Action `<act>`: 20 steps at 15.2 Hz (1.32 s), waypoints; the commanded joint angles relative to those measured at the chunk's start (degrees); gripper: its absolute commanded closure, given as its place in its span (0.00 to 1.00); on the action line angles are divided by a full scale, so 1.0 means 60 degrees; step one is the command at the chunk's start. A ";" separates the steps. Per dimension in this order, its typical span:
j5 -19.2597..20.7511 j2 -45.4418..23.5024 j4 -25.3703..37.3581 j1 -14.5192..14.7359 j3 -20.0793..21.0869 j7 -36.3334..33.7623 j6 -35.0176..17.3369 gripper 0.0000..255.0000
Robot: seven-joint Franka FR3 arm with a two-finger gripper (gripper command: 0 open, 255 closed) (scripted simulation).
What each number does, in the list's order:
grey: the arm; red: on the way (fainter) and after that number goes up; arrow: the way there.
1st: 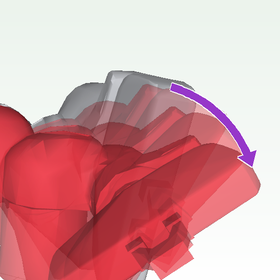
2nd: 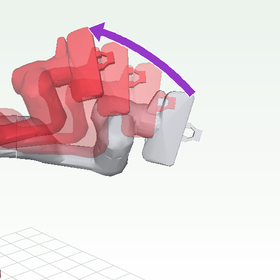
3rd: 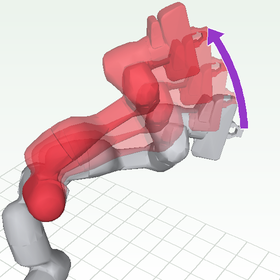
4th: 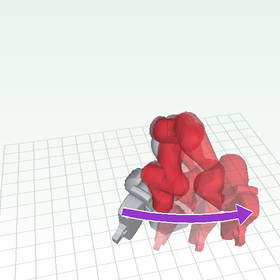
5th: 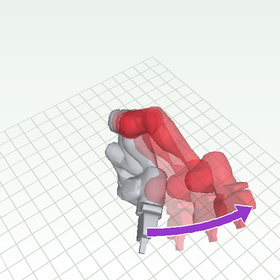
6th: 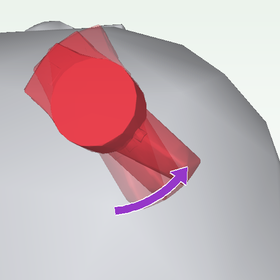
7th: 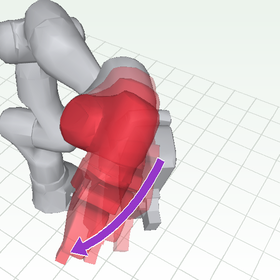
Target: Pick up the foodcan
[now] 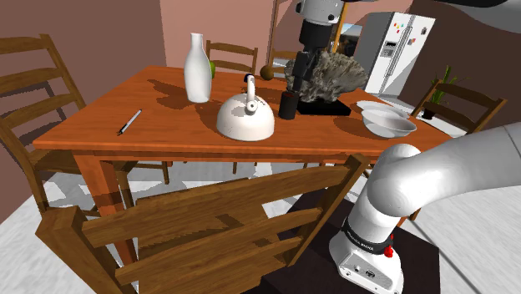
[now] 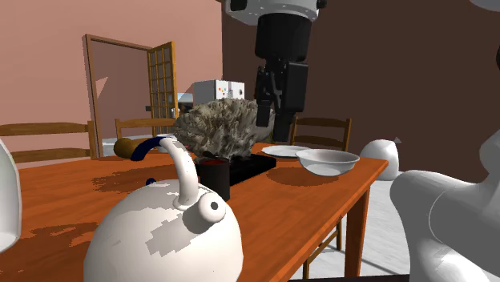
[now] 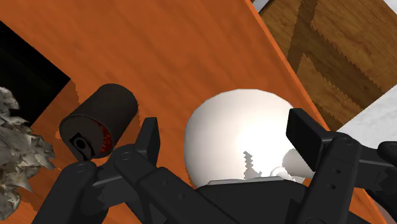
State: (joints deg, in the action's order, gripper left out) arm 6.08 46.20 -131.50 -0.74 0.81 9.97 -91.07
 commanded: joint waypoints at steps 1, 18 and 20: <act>0.0000 0.0000 0.0000 0.0000 0.0000 0.0000 0.0000 0.00; 0.0632 -0.3194 0.0627 -0.0563 -0.2858 0.2642 -0.2760 0.00; 0.0650 -0.3198 0.0374 -0.0582 -0.2876 0.2630 -0.3016 0.00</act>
State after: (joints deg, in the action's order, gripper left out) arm 9.84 28.86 -127.93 -3.78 -15.30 25.48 -108.90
